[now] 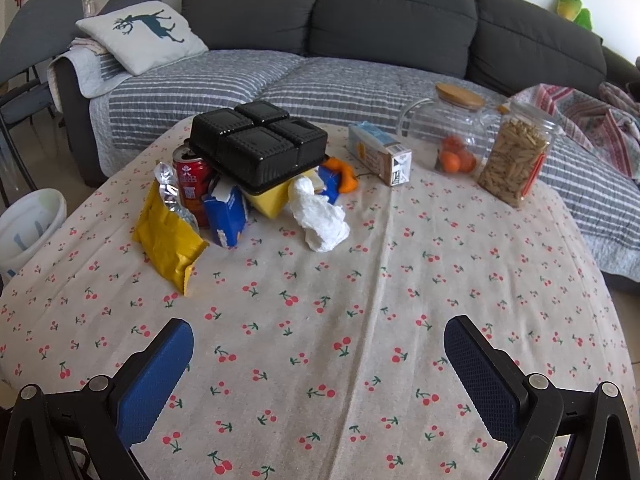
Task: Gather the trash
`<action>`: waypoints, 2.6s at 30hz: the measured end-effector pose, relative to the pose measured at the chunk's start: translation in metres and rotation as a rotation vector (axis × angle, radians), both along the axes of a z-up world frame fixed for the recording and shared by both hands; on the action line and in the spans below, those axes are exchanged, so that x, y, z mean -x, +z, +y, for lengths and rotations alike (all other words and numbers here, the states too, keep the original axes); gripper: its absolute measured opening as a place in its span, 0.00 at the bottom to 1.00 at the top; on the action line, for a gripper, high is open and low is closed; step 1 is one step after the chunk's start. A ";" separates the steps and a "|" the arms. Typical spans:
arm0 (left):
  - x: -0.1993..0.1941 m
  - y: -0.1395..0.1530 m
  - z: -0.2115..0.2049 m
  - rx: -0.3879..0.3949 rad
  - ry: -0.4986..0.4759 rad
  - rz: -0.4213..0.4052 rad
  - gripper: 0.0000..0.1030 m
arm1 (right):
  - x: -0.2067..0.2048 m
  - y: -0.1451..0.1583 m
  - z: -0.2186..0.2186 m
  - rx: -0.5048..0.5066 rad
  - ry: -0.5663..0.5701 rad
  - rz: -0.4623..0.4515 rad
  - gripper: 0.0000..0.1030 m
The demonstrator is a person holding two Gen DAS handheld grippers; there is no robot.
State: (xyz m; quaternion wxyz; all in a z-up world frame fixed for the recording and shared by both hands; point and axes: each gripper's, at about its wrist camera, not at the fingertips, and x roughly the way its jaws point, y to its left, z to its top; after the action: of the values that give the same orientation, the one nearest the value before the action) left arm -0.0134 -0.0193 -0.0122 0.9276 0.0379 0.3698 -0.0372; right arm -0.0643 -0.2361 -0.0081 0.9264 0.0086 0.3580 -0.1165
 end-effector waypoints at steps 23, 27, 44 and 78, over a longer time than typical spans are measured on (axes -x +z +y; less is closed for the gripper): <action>-0.003 -0.001 -0.005 0.003 -0.009 0.005 1.00 | -0.005 0.000 0.003 0.013 0.015 0.013 1.00; -0.006 0.000 -0.005 0.005 -0.008 0.015 1.00 | -0.007 0.004 0.002 0.013 0.022 0.021 1.00; -0.095 0.016 -0.040 -0.050 -0.231 0.194 1.00 | -0.074 0.035 -0.044 -0.121 0.133 0.207 1.00; -0.208 -0.037 -0.061 0.069 -0.354 0.447 0.02 | -0.189 0.003 -0.077 -0.337 0.152 0.313 1.00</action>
State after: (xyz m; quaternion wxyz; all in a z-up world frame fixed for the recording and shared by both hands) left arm 0.1947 -0.0802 -0.0493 0.8029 0.0612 0.5513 -0.2184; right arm 0.1246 -0.3135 -0.0049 0.8513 0.1181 0.5110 0.0150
